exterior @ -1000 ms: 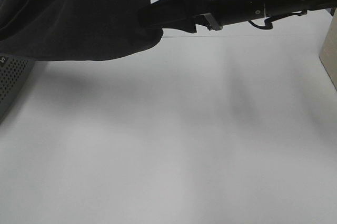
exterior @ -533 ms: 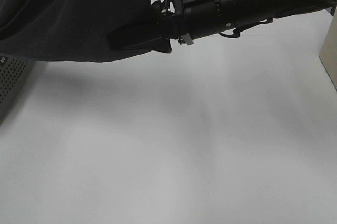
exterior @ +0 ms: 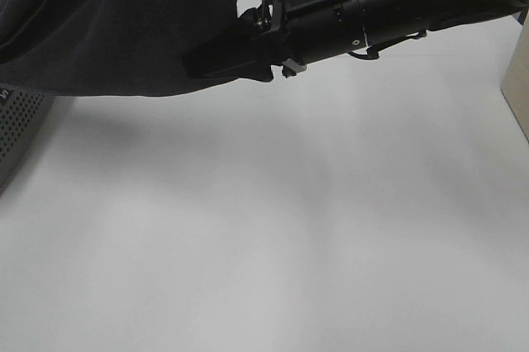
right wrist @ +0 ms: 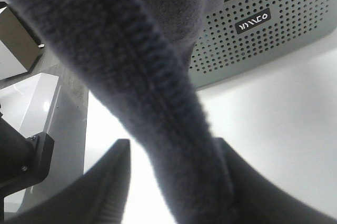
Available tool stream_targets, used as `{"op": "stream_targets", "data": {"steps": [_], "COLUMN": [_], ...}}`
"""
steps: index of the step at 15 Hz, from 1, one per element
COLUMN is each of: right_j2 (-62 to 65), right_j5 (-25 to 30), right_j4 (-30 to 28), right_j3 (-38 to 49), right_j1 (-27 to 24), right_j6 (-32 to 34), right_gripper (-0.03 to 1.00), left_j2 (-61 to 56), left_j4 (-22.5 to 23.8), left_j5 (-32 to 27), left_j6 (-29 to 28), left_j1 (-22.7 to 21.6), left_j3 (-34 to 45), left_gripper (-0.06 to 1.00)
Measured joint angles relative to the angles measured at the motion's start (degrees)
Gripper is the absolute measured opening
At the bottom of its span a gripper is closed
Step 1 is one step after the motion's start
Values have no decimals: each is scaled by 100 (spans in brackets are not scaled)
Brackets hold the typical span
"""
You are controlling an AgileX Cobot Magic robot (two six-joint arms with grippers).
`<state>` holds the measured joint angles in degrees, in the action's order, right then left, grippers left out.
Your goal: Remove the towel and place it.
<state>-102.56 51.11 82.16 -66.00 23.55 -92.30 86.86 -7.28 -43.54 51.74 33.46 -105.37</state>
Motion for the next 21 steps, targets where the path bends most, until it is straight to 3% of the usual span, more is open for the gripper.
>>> {"op": "stream_targets", "data": {"steps": [3, 4, 9, 12, 14, 18, 19, 21], "right_j2": [0, 0, 0, 132, 378, 951, 1003, 1003], "right_j5": [0, 29, -69, -361, -567, -344, 97, 361], "right_j4": [115, 86, 34, -292, -963, -3971, -5088, -6257], "right_j3": [0, 0, 0, -80, -258, -1312, -2057, -2716], "right_j1": [0, 0, 0, 0, 0, 0, 0, 11], "right_j6": [0, 23, 670, 1610, 2424, 5512, 6572, 7277], "right_gripper": [21, 5, 2, 2, 2, 2, 2, 2], "left_j2": [0, 0, 0, 0, 0, 229, 493, 745], "left_j4": [0, 0, -17, -23, -23, -413, -476, -493], "left_j5": [0, 0, -46, -149, -160, 17, 607, 1461], "left_j6": [0, 0, 0, 11, 201, 676, 705, 722], "left_j1": [0, 0, 0, 0, 0, 0, 0, 0], "left_j3": [0, 0, 0, 0, 0, 0, 0, 0], "left_gripper": [0, 0, 0, 0, 0, 0, 0, 0]}}
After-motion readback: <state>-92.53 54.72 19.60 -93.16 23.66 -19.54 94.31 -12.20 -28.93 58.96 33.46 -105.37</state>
